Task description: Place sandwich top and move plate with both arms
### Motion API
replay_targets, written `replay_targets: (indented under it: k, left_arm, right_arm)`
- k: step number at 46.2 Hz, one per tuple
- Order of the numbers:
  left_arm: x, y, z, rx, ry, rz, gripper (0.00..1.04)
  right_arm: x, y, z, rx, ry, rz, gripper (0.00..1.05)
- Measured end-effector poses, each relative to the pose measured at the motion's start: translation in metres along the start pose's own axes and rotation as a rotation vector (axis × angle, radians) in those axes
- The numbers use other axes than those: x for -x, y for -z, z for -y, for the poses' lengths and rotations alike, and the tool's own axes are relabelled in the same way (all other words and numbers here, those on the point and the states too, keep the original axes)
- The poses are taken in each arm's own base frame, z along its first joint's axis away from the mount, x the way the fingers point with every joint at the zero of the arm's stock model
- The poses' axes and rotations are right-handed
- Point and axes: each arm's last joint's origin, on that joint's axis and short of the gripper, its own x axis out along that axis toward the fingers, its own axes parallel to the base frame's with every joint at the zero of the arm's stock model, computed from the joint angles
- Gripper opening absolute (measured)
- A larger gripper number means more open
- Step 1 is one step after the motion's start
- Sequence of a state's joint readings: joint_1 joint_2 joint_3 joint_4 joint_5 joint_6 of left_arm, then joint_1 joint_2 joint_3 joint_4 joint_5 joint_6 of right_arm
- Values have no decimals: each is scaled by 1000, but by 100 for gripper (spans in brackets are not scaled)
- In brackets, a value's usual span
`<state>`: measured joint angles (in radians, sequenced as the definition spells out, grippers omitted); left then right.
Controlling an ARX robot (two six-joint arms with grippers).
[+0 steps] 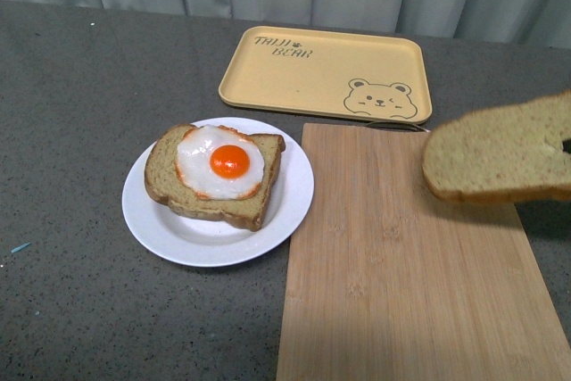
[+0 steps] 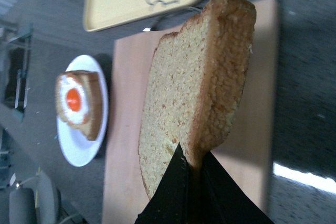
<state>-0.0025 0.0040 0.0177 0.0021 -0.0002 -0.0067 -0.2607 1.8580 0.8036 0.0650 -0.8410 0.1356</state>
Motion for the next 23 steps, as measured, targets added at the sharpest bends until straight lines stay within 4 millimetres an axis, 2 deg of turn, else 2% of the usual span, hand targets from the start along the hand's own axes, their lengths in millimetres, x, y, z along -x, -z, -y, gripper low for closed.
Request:
replay_targets:
  k: [2, 4, 8, 15, 23]
  left_arm:
    - [0, 0, 0, 0, 0, 0, 98]
    - [0, 0, 0, 0, 0, 0, 98]
    - [0, 0, 0, 0, 0, 0, 98]
    - [0, 0, 0, 0, 0, 0, 98]
    - [0, 0, 0, 0, 0, 0, 98]
  right_arm:
    - [-2, -3, -16, 48, -50, -4, 2]
    - [-5, -4, -24, 70, -71, -9, 2]
    - [-25, -2, -48, 131, -134, -32, 2]
    - [-80, 5, -83, 144, -242, -65, 2]
    - [-135, 18, -107, 56, -296, -88, 2]
